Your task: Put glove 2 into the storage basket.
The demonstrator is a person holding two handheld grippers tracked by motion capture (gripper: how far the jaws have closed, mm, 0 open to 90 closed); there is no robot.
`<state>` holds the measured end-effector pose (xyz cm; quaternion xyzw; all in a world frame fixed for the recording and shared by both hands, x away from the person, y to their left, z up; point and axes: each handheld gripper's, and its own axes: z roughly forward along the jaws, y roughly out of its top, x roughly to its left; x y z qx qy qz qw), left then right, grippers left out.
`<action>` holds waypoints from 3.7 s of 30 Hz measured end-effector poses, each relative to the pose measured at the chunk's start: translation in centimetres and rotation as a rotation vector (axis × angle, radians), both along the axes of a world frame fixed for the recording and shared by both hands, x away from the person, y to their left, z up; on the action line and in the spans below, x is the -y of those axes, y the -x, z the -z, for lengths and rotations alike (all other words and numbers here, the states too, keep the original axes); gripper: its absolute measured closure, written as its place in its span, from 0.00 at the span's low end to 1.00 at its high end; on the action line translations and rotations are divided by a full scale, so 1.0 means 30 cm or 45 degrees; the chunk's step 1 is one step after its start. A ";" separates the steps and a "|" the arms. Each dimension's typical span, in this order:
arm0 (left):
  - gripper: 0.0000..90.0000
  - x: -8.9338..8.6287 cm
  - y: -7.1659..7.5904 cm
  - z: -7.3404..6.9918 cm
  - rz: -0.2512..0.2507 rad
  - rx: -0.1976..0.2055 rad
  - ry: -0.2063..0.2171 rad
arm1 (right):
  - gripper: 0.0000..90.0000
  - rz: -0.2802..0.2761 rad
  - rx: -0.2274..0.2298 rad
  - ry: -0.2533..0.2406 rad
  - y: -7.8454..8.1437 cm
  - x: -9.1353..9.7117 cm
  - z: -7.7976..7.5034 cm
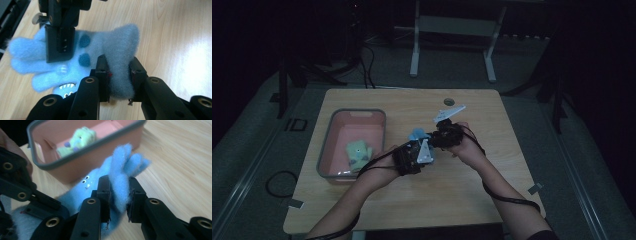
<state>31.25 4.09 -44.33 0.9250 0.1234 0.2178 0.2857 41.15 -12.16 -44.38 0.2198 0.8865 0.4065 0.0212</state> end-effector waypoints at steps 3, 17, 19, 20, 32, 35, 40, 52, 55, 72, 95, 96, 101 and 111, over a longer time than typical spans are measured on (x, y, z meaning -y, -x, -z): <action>0.84 -0.031 -0.002 -0.011 -0.021 -0.002 0.002 | 0.84 -0.012 0.007 -0.006 -0.008 -0.035 -0.014; 0.84 -0.152 0.018 -0.041 -0.106 0.010 -0.042 | 0.84 -0.070 -0.008 -0.026 -0.026 -0.199 -0.046; 0.84 -0.173 0.021 -0.041 -0.119 0.005 -0.047 | 0.84 -0.083 -0.009 -0.027 -0.029 -0.223 -0.047; 0.84 -0.173 0.021 -0.041 -0.119 0.005 -0.047 | 0.84 -0.083 -0.009 -0.027 -0.029 -0.223 -0.047; 0.84 -0.333 0.042 -0.034 -0.217 -0.027 -0.079 | 0.84 -0.166 -0.029 -0.040 -0.028 -0.436 -0.039; 0.84 -0.374 0.050 -0.022 -0.239 -0.040 -0.092 | 0.84 -0.178 -0.031 -0.038 -0.024 -0.471 -0.031; 0.84 -0.441 0.067 0.001 -0.269 -0.061 -0.115 | 0.84 -0.213 -0.054 -0.030 -0.020 -0.559 0.008; 0.84 -0.539 0.032 0.085 -0.321 -0.143 -0.119 | 0.84 -0.212 -0.094 0.019 -0.047 -0.672 0.097; 0.84 -0.540 0.017 0.103 -0.321 -0.153 -0.132 | 0.84 -0.197 -0.120 0.036 -0.064 -0.684 0.126; 0.74 -0.550 -0.039 0.161 -0.324 -0.218 -0.117 | 0.73 -0.156 -0.118 0.106 -0.098 -0.702 0.164; 0.07 -0.497 -0.023 0.030 -0.436 -0.143 0.112 | 0.17 -0.226 -0.038 0.003 -0.074 -0.551 0.055; 0.07 -0.491 -0.021 0.028 -0.427 -0.143 0.124 | 0.17 -0.231 -0.042 -0.012 -0.068 -0.540 0.052; 0.06 -0.459 -0.017 0.019 -0.393 -0.172 0.190 | 0.18 -0.226 -0.031 -0.028 -0.041 -0.488 0.042; 0.06 -0.349 -0.012 -0.014 -0.302 -0.148 0.235 | 0.19 -0.231 -0.024 -0.060 -0.024 -0.382 0.032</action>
